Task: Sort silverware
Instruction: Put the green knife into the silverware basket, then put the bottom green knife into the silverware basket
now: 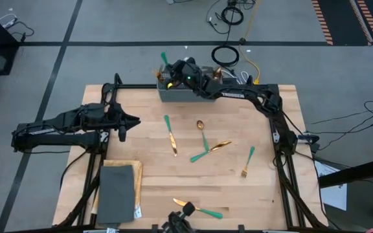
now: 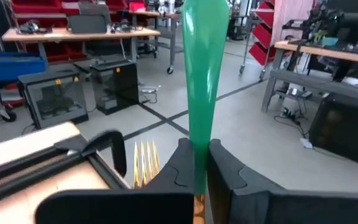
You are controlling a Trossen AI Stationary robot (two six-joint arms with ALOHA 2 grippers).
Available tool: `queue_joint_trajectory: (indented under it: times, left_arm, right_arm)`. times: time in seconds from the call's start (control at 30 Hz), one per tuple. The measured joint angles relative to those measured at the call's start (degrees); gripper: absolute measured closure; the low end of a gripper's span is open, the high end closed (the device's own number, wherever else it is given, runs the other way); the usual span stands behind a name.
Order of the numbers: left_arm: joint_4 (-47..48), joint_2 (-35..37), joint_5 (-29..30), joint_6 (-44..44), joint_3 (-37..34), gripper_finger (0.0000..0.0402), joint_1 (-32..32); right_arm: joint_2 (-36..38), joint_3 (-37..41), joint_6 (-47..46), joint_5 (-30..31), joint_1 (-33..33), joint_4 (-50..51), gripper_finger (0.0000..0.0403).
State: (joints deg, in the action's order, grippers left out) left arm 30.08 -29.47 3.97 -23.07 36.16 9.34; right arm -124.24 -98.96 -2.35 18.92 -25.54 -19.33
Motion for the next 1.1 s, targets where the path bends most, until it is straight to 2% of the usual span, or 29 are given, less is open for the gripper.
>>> queue_joint_trajectory:
  times: [0.27,0.83,0.97,1.1]
  left_arm:
    - [1.1,0.0,0.1,0.0,0.0,0.0311,0.0]
    - [2.5,0.0,0.6,1.0,0.0,0.0311,0.0]
    - [2.5,0.0,0.6,1.0,0.0,0.0311,0.0]
    - [2.6,0.0,0.6,1.0,0.0,0.0311,0.0]
  right_arm:
    - [-2.2,0.0,-1.8,-1.2,0.1,1.2,0.0391]
    - [-2.1,-0.1,-5.6,-1.4,0.2,2.0,0.0307]
    - [0.6,0.0,-4.0,-2.9,1.1,2.3,0.0301]
    - [8.1,-0.1,1.1,-4.4,2.7,7.4,0.03]
